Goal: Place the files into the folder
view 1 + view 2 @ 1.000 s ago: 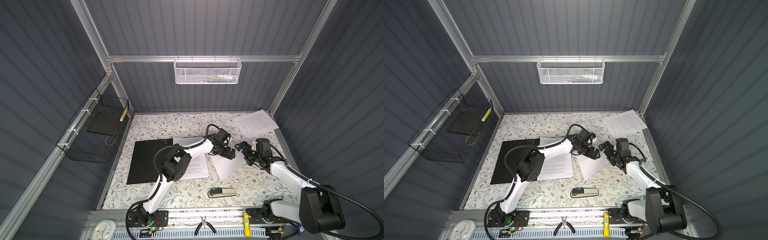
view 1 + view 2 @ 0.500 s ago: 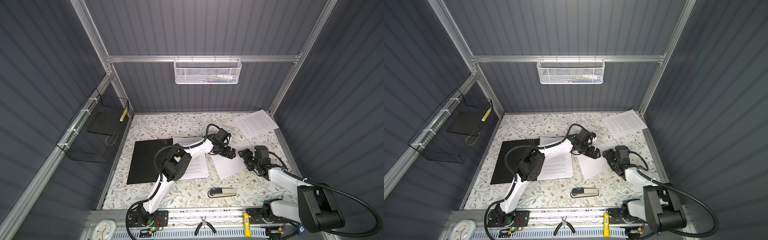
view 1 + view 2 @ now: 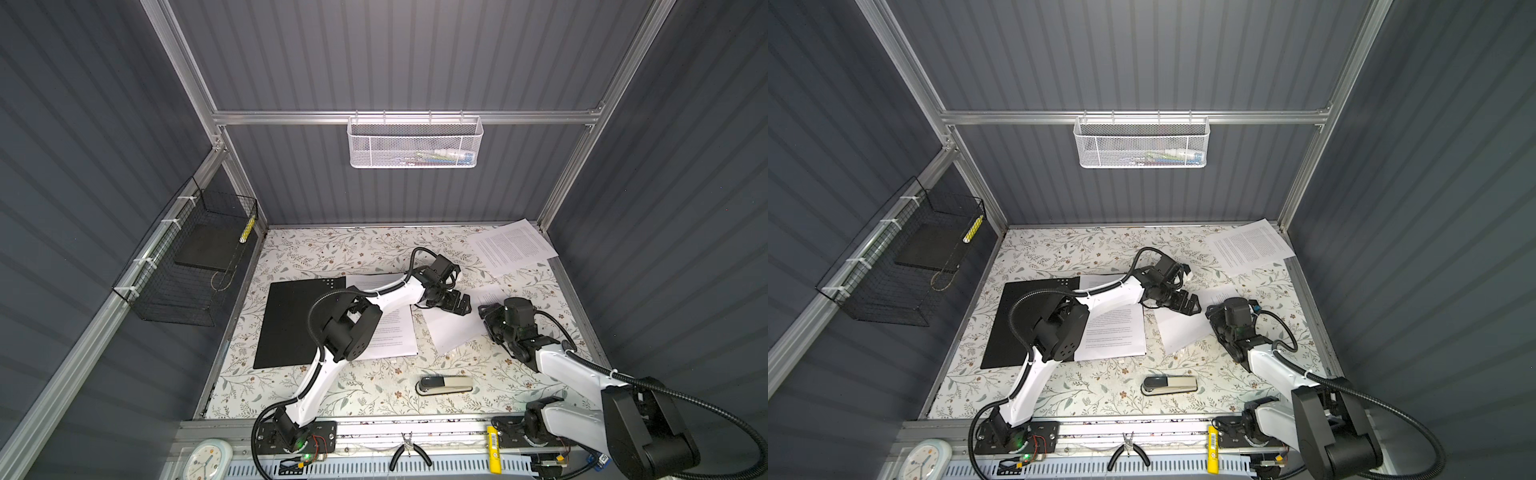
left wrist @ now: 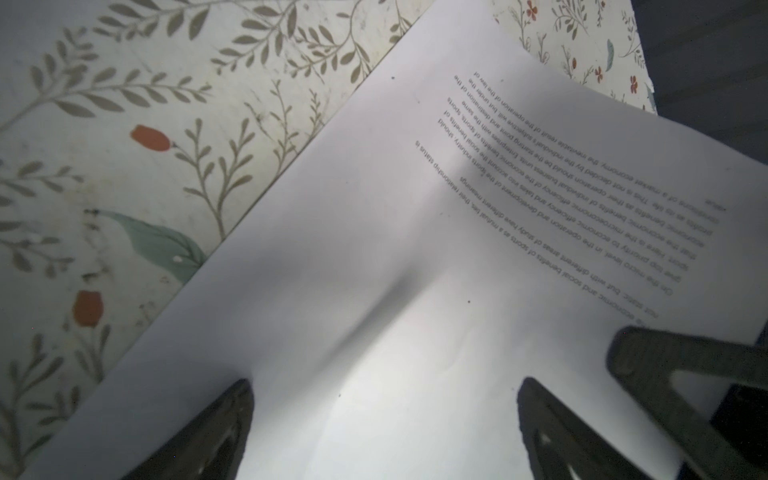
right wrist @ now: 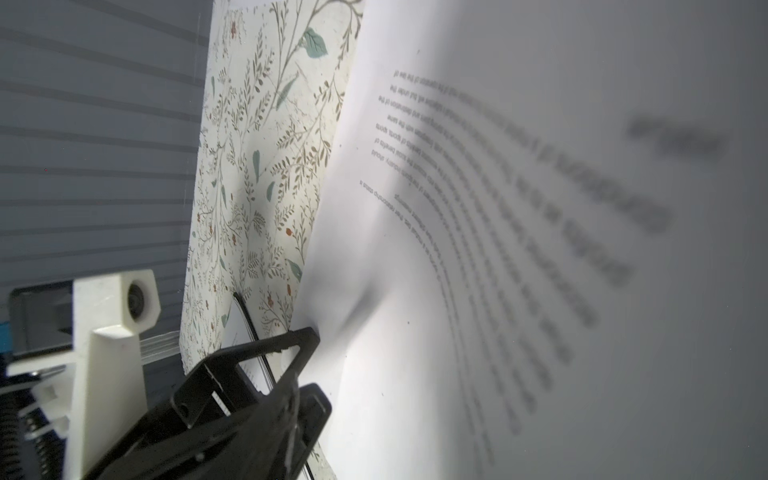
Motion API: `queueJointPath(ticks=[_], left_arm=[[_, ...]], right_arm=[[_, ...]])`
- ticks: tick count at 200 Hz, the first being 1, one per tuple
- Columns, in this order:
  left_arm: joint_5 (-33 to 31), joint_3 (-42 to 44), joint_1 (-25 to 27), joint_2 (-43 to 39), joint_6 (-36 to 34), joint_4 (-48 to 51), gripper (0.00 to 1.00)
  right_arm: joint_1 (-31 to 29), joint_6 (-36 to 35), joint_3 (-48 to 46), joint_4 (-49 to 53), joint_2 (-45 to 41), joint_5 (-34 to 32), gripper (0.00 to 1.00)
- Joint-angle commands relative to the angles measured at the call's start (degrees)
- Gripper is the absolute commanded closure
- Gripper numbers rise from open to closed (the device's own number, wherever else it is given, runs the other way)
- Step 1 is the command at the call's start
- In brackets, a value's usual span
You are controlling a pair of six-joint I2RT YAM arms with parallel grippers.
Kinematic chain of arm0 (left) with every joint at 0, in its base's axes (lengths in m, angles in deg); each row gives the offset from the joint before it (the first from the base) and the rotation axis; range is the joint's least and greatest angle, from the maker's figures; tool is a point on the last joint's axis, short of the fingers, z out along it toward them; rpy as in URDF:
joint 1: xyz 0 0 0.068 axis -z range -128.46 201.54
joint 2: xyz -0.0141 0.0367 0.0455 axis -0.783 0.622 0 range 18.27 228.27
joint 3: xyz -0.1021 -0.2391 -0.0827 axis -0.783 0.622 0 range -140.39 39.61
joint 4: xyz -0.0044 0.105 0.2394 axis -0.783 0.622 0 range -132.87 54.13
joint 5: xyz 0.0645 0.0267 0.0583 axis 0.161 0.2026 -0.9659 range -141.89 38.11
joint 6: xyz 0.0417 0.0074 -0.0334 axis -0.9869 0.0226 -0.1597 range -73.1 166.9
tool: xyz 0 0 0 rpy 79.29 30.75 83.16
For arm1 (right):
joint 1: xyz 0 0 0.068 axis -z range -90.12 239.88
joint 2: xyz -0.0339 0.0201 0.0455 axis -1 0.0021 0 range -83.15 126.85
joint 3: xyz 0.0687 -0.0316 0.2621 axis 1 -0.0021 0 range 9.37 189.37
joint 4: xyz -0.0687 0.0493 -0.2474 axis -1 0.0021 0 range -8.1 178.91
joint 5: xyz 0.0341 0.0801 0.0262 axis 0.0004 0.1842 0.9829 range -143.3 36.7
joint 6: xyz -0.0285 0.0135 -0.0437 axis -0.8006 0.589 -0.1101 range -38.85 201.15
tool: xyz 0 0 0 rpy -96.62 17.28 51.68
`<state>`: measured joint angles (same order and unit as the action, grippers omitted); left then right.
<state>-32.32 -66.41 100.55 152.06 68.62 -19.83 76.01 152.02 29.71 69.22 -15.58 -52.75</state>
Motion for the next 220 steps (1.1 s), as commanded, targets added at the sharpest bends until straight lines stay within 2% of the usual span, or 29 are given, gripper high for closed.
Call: queueJointPath(ticks=[1,32,105,132,168,220], left_arm=[[1.42,2.35,-0.11,3.88,1.57,3.70,0.00],[1.76,2.70,-0.09,3.84,1.85,3.34,0.00],[2.95,3.01,-0.49,3.66,2.52,2.53,0.00],[3.19,3.14,-0.53,3.75,2.72,2.18,0.00],[3.30,3.27,-0.71,3.93,2.77,2.13,0.00],[3.49,3.43,-0.78,4.19,2.89,1.90,0.00]], right_arm=[[-1.32,2.89,-1.17,-1.44,1.31,-2.70,0.48],[-2.37,5.08,-2.03,-3.26,3.24,-3.43,0.51],[-4.19,9.54,-3.29,-5.95,6.01,-5.83,0.69],[-4.83,10.72,-3.29,-6.27,6.68,-6.25,0.71],[-5.64,11.72,-3.37,-5.75,6.02,-6.47,0.72],[-5.82,12.10,-3.56,-2.09,2.77,-7.07,0.82]])
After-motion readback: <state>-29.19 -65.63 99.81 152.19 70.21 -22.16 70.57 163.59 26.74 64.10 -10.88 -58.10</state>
